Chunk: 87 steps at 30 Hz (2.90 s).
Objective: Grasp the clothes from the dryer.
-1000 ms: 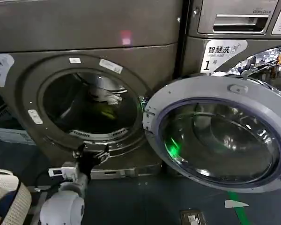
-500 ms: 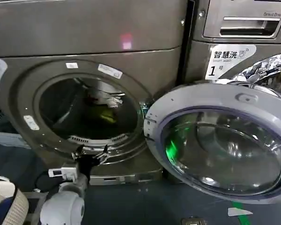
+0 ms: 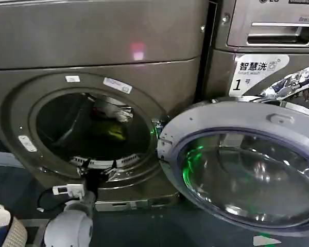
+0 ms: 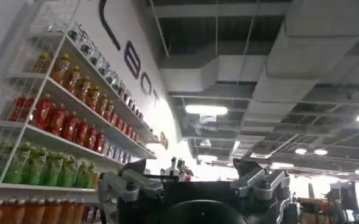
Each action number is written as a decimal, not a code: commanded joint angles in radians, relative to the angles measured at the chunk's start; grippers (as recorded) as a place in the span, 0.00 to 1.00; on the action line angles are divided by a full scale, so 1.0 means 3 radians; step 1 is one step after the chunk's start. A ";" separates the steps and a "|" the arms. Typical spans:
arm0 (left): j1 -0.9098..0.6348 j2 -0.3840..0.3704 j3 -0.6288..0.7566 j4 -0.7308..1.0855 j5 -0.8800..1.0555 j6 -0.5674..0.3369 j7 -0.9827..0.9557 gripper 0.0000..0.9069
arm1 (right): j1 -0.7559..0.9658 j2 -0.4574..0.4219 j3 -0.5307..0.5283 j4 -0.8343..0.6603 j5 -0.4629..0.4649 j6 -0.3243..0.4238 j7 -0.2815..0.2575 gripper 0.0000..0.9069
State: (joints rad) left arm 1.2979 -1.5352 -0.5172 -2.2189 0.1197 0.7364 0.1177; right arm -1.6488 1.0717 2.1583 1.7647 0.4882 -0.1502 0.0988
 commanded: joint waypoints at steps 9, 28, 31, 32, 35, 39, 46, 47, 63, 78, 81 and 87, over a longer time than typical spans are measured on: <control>-0.0002 0.0003 -0.0006 -0.0008 0.0004 0.0163 0.0087 1.00 | 0.0001 0.0007 0.0003 0.0001 0.0002 -0.0001 0.0003 1.00; 0.0003 0.0000 0.0005 0.0019 0.0118 0.0163 0.0052 1.00 | -0.0002 0.0013 0.0002 -0.0008 -0.0002 0.0004 0.0008 1.00; -0.0030 -0.0014 0.0009 0.0070 0.0230 0.0163 0.0066 1.00 | -0.0007 0.0021 0.0002 -0.0008 -0.0002 0.0027 0.0007 1.00; -0.0042 -0.0018 0.0008 0.0085 0.0271 0.0163 0.0096 1.00 | -0.0010 0.0023 0.0004 -0.0018 -0.0002 0.0042 0.0004 1.00; -0.0148 -0.0048 0.0003 0.0182 0.0337 0.0163 0.0112 1.00 | -0.0006 0.0018 -0.0002 -0.0037 -0.0004 0.0065 0.0003 1.00; -0.0366 -0.0059 -0.0013 0.0429 0.0334 0.0163 0.0095 1.00 | -0.0005 0.0009 -0.0010 -0.0031 -0.0003 0.0068 0.0004 1.00; -0.0933 -0.0022 -0.0060 0.1081 0.0300 0.0163 0.0095 1.00 | -0.0009 0.0001 -0.0007 -0.0047 -0.0002 0.0074 0.0002 1.00; -0.1074 -0.0015 -0.0077 0.1221 0.0286 0.0163 0.0099 1.00 | -0.0006 0.0005 -0.0012 -0.0039 -0.0003 0.0074 0.0001 1.00; -0.2222 0.0025 -0.0164 0.2771 0.0334 0.0031 0.0056 1.00 | -0.0018 -0.0013 0.0009 -0.0078 0.0002 0.0082 0.0000 1.00; -0.2864 0.0072 -0.0223 0.3598 0.2384 -0.0704 0.1639 1.00 | -0.0001 0.0009 -0.0032 -0.0075 -0.0004 0.0092 0.0000 1.00; -0.2958 0.0062 -0.0267 0.3625 0.3083 -0.1107 0.2065 1.00 | 0.0001 0.0008 -0.0040 -0.0075 -0.0006 0.0093 -0.0002 1.00; -0.3074 0.0075 -0.0274 0.3692 0.4376 -0.1990 0.2759 1.00 | 0.0011 0.0031 -0.0111 -0.0078 -0.0072 0.0127 -0.0001 1.00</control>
State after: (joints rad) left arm 0.4595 -1.5145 -0.5909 -1.1941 0.7852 0.5262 0.5470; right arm -1.6464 1.0776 2.1348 1.7413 0.4796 -0.1164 0.0982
